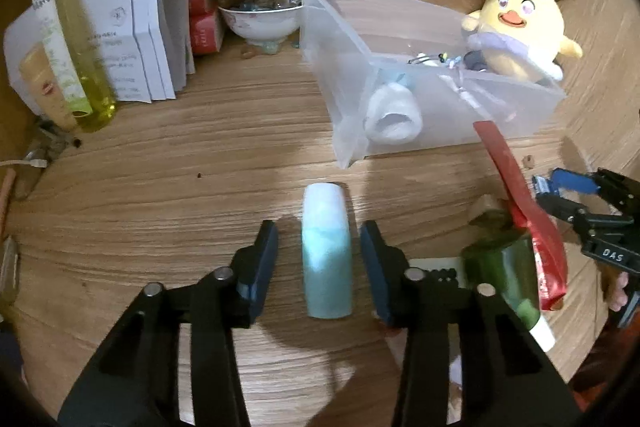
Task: Organize objects
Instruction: 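Grasp the mint-green tube with the left tool while the right tool grasps the blue Max card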
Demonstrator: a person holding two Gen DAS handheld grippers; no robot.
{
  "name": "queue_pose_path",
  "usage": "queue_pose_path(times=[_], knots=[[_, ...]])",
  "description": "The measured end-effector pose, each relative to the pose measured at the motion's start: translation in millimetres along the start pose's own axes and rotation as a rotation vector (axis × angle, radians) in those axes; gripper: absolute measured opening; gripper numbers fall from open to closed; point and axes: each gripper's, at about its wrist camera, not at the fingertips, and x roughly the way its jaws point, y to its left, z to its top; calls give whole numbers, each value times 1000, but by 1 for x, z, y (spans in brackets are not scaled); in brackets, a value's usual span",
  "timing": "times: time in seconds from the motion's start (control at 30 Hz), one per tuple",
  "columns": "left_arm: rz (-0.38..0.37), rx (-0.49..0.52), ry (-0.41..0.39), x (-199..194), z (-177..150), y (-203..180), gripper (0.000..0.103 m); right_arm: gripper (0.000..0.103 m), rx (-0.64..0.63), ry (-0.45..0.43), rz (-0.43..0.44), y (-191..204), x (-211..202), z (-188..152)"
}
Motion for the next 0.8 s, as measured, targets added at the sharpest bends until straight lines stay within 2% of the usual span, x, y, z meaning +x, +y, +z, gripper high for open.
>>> queue_pose_path(times=[0.27, 0.33, 0.37, 0.8], knots=[[43, 56, -7, 6, 4, -8, 36, 48, -19, -4, 21, 5, -5, -6], [62, 76, -12, 6, 4, -12, 26, 48, -23, -6, 20, 9, -6, -7], [61, 84, -14, 5, 3, -13, 25, 48, -20, -10, 19, 10, -6, -6], [61, 35, -79, -14, 1, -14, 25, 48, 49, -105, -2, 2, -32, 6]])
